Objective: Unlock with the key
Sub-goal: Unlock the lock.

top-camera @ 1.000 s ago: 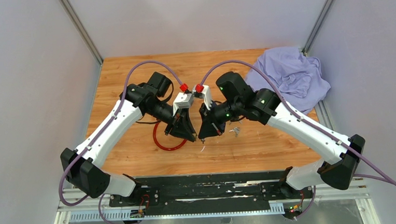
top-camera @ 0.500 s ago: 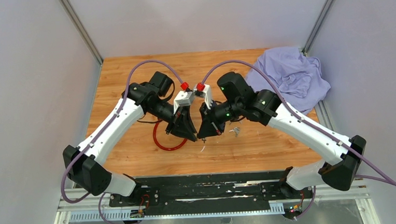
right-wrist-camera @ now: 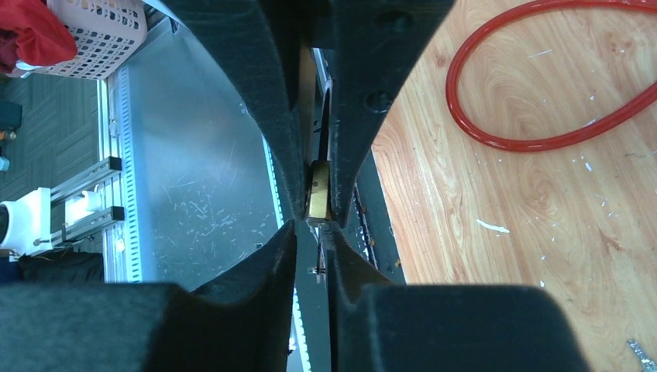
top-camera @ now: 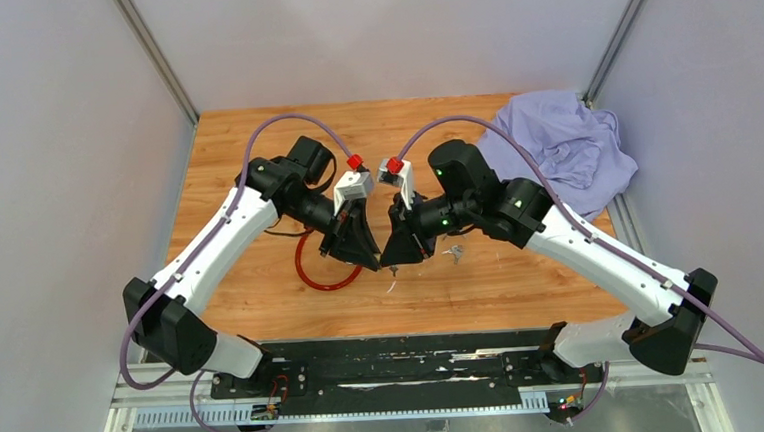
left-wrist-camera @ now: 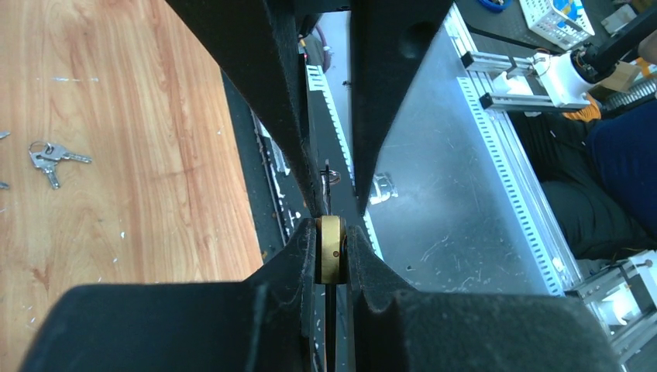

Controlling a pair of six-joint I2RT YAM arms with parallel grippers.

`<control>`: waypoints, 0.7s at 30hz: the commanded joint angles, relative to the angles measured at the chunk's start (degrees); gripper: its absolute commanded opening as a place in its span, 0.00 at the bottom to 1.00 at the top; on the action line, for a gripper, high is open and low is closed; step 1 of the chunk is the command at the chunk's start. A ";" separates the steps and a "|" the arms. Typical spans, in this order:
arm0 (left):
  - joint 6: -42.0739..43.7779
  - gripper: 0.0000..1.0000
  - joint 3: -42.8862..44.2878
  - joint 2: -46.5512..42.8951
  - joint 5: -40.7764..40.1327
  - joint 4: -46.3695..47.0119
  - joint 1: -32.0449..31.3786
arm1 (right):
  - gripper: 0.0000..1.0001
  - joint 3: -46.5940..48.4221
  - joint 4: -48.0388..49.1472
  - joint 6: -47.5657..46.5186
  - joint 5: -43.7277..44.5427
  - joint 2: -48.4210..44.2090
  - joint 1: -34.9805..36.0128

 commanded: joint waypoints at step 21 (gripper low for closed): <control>0.49 0.00 1.32 0.57 5.61 0.31 3.78 | 0.66 -0.29 3.24 2.13 -2.67 -2.57 -7.79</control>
